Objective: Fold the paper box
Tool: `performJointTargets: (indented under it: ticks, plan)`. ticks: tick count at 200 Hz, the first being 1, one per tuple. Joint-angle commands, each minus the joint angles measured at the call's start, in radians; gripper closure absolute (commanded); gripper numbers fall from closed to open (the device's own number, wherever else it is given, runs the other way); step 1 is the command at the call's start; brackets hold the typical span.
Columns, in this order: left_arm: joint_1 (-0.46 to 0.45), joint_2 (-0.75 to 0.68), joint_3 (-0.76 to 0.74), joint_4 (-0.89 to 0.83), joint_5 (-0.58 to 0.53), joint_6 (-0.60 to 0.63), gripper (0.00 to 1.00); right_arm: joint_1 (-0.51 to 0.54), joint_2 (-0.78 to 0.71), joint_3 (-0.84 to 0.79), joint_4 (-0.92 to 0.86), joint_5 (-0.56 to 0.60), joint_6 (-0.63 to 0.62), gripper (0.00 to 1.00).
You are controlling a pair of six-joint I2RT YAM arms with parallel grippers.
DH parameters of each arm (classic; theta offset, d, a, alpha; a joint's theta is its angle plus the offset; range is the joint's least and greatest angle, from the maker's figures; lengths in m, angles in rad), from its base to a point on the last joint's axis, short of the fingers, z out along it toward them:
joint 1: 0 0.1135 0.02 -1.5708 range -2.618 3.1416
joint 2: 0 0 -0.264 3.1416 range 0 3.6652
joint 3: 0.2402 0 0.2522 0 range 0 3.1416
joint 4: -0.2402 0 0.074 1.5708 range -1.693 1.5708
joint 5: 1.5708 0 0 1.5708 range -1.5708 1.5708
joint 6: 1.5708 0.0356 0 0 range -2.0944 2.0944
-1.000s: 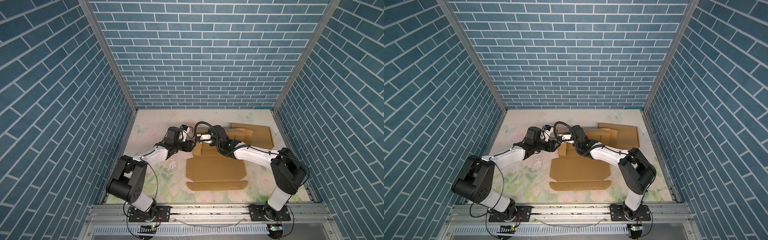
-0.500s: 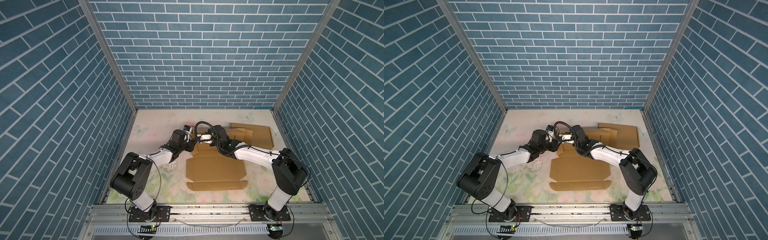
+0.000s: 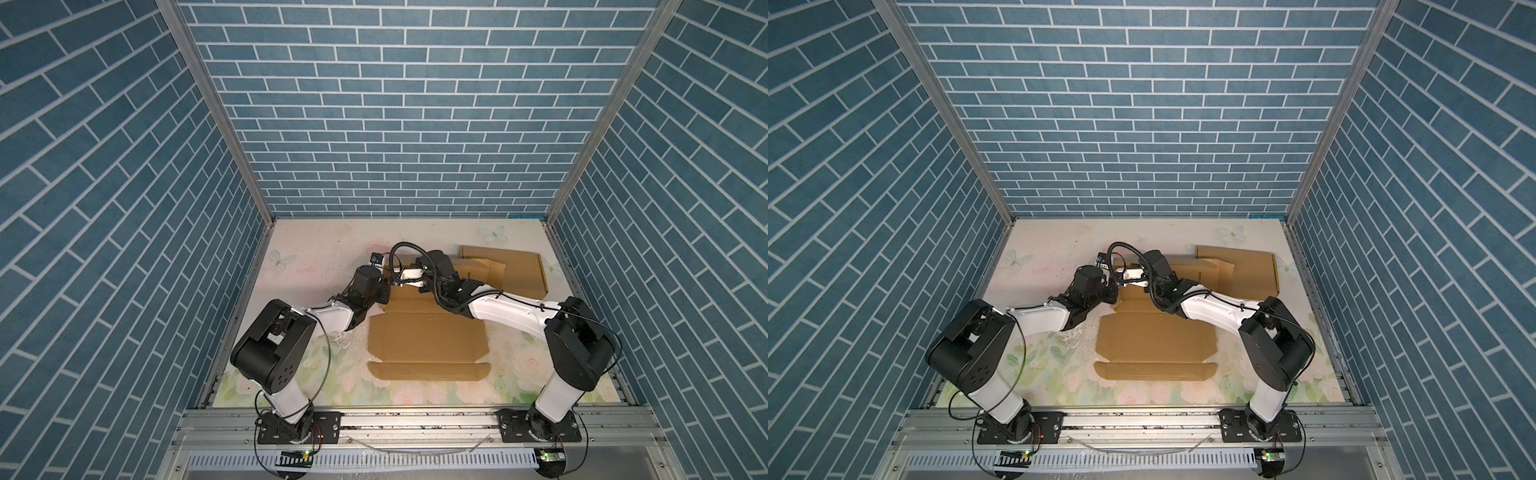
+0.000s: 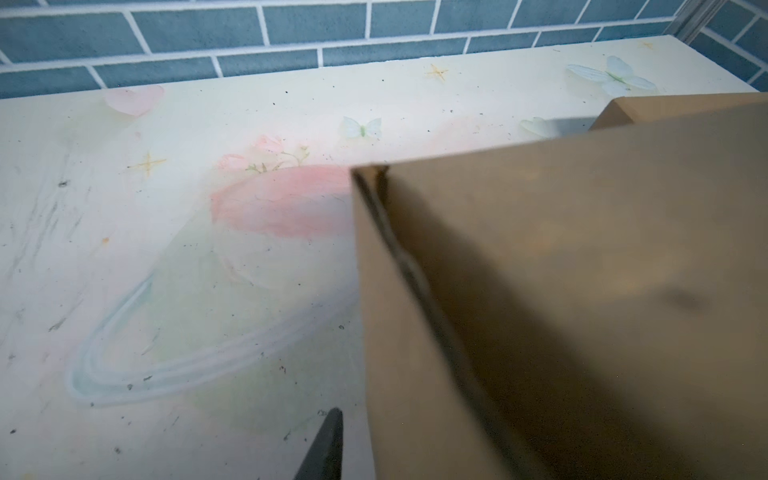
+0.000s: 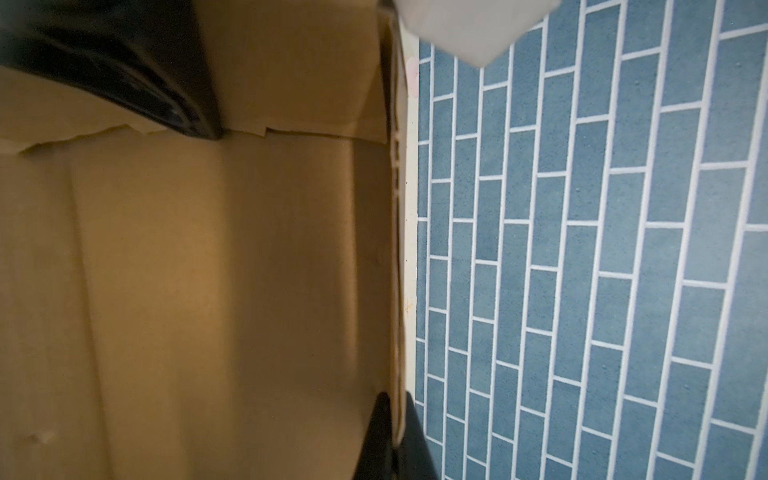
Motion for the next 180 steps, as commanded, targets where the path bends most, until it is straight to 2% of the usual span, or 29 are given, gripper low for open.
performJointTargets:
  ticks: [1, 40, 75, 107, 139, 156, 180]
  plan:
    - [-0.012, 0.054, -0.007, -0.038, -0.15, 0.017, 0.77, 0.01, -0.034, 0.014, -0.046, -0.051, 0.045, 1.0]
    - [-0.032, 0.07, -0.005, -0.059, -0.242, 0.023, 0.93, 0.01, -0.03, 0.021, -0.054, -0.051, 0.062, 1.0]
    - [-0.035, 0.064, -0.034, -0.016, -0.245, 0.041, 0.98, 0.01, -0.027, 0.041, -0.085, -0.051, 0.114, 1.0]
    - [-0.037, 0.034, -0.104, 0.082, -0.236, 0.057, 0.99, -0.005, -0.045, 0.06, -0.13, -0.067, 0.18, 0.79]
    - [-0.047, 0.016, -0.154, 0.171, -0.242, 0.072, 0.99, -0.026, -0.089, 0.094, -0.244, -0.147, 0.303, 0.63]
    - [-0.05, 0.023, -0.174, 0.215, -0.252, 0.077, 0.99, -0.032, -0.11, 0.108, -0.303, -0.193, 0.365, 0.58]
    - [-0.062, 0.04, -0.198, 0.276, -0.265, 0.087, 0.98, -0.036, -0.114, 0.117, -0.352, -0.203, 0.4, 0.58]
